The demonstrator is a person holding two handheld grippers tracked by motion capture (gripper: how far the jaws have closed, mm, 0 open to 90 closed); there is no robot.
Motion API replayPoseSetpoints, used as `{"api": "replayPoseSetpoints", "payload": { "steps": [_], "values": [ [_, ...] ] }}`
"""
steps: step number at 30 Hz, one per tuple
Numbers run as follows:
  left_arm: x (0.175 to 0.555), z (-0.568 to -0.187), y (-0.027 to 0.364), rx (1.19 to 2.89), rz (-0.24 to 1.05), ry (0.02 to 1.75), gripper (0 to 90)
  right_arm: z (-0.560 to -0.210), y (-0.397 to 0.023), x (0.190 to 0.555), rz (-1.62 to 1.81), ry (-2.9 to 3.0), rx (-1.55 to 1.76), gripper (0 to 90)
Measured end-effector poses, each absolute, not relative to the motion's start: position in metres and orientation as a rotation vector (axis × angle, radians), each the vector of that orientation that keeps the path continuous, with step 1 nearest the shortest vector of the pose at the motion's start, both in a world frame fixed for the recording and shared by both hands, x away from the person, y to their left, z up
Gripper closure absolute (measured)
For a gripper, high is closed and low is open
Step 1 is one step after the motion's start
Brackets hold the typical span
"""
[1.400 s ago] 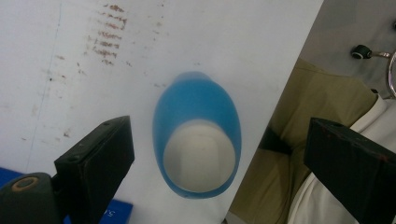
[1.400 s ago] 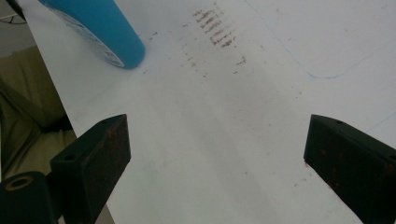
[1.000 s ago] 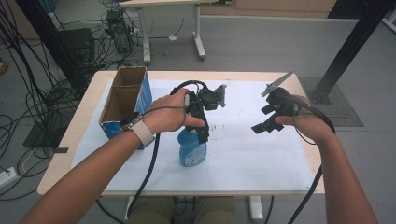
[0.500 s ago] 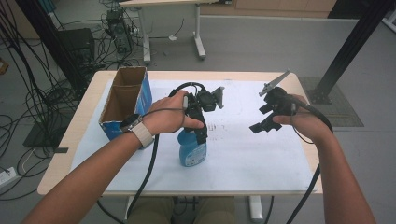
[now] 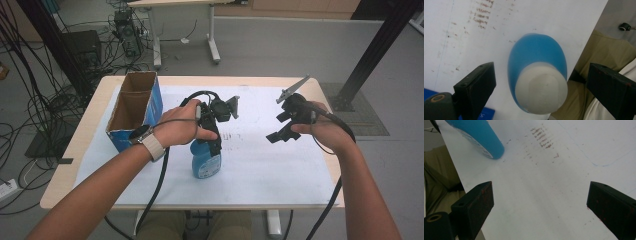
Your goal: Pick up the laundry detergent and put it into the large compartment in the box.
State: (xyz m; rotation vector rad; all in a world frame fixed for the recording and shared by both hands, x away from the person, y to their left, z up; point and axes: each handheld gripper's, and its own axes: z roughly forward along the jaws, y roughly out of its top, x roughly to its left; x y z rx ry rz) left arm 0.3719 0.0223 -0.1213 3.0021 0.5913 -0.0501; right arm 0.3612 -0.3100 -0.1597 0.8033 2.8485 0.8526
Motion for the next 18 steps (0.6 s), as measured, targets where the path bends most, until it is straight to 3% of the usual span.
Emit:
{"api": "replayPoseSetpoints", "payload": {
  "steps": [18],
  "values": [
    [0.3686, -0.1308, 0.0195, 3.003, -0.017, 0.602, 9.3, -0.1619, -0.309, 0.3623, 0.852, 2.851, 0.806, 7.0]
  ]
}}
